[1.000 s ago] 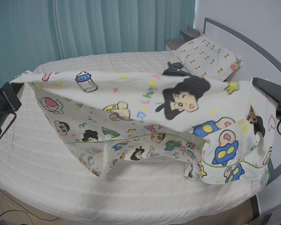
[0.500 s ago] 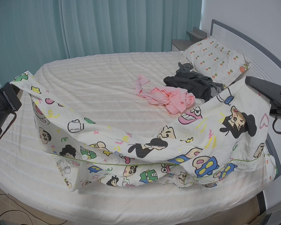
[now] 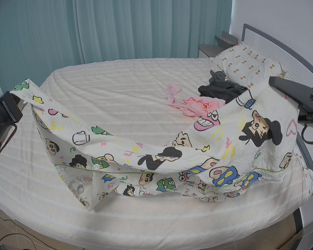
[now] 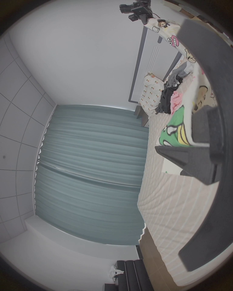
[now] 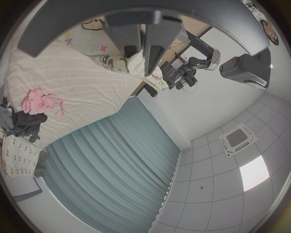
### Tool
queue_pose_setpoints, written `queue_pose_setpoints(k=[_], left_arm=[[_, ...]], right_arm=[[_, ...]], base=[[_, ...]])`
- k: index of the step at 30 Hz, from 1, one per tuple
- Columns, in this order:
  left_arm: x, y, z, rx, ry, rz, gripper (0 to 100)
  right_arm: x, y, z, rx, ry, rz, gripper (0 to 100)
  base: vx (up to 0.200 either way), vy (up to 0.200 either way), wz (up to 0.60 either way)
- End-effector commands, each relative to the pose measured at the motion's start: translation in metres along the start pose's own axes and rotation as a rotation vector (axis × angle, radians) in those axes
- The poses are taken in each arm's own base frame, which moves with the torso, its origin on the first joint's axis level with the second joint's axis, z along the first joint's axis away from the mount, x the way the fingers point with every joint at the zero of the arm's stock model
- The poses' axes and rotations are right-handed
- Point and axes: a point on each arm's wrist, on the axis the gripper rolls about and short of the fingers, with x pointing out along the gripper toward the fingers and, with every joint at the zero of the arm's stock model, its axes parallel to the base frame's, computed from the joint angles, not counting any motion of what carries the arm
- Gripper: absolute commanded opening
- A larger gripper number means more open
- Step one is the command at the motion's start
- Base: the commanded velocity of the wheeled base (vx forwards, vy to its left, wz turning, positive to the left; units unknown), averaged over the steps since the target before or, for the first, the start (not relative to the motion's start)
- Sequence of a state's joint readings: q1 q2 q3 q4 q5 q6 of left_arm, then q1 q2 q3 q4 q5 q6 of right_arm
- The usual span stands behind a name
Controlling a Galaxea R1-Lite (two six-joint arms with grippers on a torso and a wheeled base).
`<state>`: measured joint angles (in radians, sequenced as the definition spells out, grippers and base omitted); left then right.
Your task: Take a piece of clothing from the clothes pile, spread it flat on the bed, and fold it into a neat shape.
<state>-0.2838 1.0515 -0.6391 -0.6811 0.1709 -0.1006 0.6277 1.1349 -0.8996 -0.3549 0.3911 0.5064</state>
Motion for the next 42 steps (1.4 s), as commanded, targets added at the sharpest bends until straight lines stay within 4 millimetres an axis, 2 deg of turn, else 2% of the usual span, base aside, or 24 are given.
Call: queue_pose_setpoints(k=[1, 7, 16, 28, 42], left_arm=[[0.0, 0.001, 0.0, 0.0, -0.001, 0.012, 0], [-0.001, 0.001, -0.002, 0.0, 0.005, 0.014, 0], [-0.001, 0.001, -0.004, -0.004, 0.014, 0.013, 0], [-0.005, 0.002, -0.005, -0.003, 0.011, 0.013, 0], [-0.028, 0.006, -0.005, 0.008, -0.013, 0.009, 0]], right_arm=[[0.002, -0.001, -0.001, 0.003, 0.009, 0.002, 0], [0.002, -0.004, -0.007, 0.013, 0.029, -0.011, 0], [0.003, -0.004, -0.008, 0.015, 0.034, -0.012, 0], [-0.005, 0.001, -0.009, 0.009, 0.028, 0.011, 0], [-0.035, 0.02, -0.007, -0.031, -0.012, 0.104, 0]], base=[[0.0, 0.2, 0.0], [0.0, 0.2, 0.0], [0.0, 0.0, 0.0], [-0.2, 0.0, 0.0], [-0.2, 0.0, 0.0]])
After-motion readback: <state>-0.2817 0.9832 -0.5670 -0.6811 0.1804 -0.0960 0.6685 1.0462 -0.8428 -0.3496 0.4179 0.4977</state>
